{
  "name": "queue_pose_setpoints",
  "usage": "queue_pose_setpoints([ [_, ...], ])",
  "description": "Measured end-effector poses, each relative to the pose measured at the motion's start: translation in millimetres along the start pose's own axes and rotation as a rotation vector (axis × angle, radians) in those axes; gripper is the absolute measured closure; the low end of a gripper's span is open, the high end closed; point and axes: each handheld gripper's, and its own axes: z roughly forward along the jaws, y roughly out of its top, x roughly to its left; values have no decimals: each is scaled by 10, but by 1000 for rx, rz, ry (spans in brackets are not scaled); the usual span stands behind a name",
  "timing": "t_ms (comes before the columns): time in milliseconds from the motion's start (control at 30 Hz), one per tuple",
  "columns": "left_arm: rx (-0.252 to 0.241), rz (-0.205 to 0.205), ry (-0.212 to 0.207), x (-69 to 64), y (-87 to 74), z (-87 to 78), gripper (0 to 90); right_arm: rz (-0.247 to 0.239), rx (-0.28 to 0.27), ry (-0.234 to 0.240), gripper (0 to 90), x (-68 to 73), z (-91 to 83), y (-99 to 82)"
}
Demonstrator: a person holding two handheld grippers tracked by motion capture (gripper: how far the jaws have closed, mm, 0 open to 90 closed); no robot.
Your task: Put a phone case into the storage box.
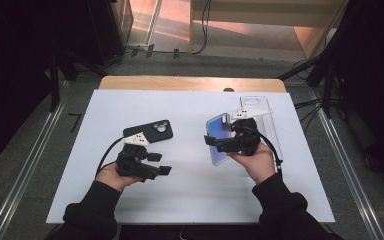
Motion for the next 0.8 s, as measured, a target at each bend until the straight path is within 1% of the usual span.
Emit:
queue_pose_setpoints([
  [100, 6, -5, 1, 6, -66, -19, 326, 3, -2, 5, 165, -20, -54, 28],
  [200, 11, -9, 12, 6, -116, -47, 326, 6, -11, 11, 165, -46, -116, 61],
  [333, -5, -21, 30, 14, -188, -83, 326, 6, -8, 18, 165, -78, -170, 100],
  [400, -7, -33, 35, 19, -219, -97, 326, 3, -5, 10, 165, -108, -210, 125],
  [500, -5, -32, 40, 20, -259, -108, 326, 3, -5, 2, 165, -138, -237, 141],
  [733, -12, -44, 58, 40, -296, -146, 326, 29, -20, -8, 165, -261, -356, 200],
  [767, -17, -48, 57, 43, -304, -149, 326, 23, -25, -16, 165, -281, -375, 209],
  [800, -16, -48, 62, 44, -310, -155, 326, 27, -28, -23, 165, -295, -395, 219],
])
